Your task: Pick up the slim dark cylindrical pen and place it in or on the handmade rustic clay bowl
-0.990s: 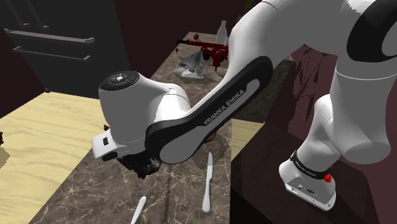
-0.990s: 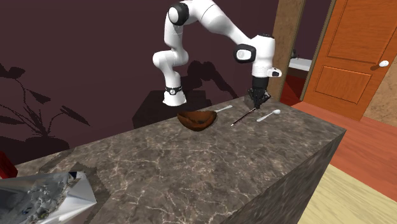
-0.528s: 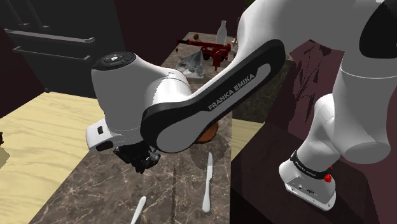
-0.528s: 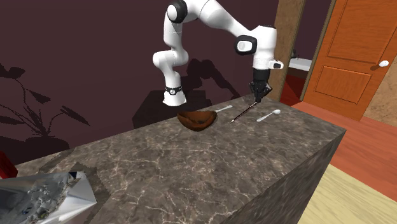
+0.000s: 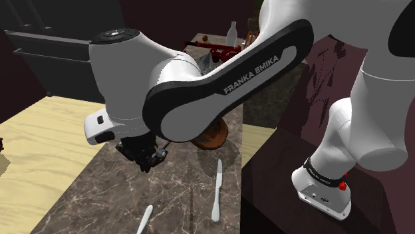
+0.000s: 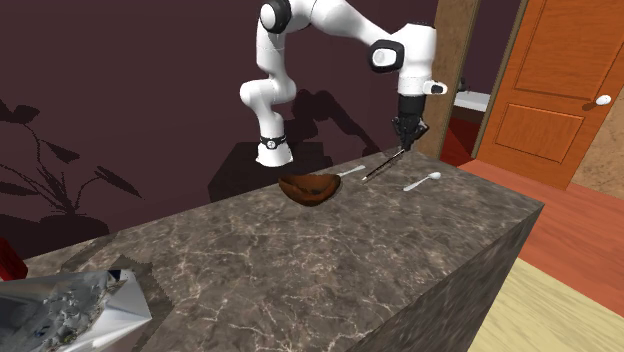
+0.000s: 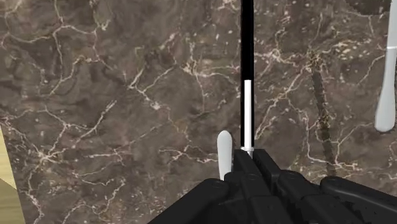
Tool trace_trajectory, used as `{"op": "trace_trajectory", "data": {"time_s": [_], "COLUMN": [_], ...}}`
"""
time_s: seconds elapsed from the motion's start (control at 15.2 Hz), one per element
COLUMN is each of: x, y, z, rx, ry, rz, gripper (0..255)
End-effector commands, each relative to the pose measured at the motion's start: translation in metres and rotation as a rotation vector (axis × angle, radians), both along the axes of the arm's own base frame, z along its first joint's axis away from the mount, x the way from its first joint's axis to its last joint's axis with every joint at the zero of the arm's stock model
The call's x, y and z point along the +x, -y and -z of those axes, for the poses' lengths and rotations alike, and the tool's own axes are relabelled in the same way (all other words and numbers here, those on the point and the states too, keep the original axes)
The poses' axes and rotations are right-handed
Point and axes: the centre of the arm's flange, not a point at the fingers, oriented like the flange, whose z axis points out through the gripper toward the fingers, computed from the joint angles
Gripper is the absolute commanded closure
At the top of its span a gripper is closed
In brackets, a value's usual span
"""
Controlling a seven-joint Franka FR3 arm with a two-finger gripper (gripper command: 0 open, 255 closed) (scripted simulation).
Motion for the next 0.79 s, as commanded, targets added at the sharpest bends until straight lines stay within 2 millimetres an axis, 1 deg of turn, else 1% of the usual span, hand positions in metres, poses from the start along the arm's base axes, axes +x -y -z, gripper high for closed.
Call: {"op": "trace_trajectory", "data": {"time_s": [0.0, 0.73], "x": [0.002, 0.017], "y": [0.021, 0.165], "z": [-0.003, -0.009], "rx": [0.0, 0.0], "ry": [0.0, 0.0], "rz": [0.0, 0.0], "gripper": [255, 255]}}
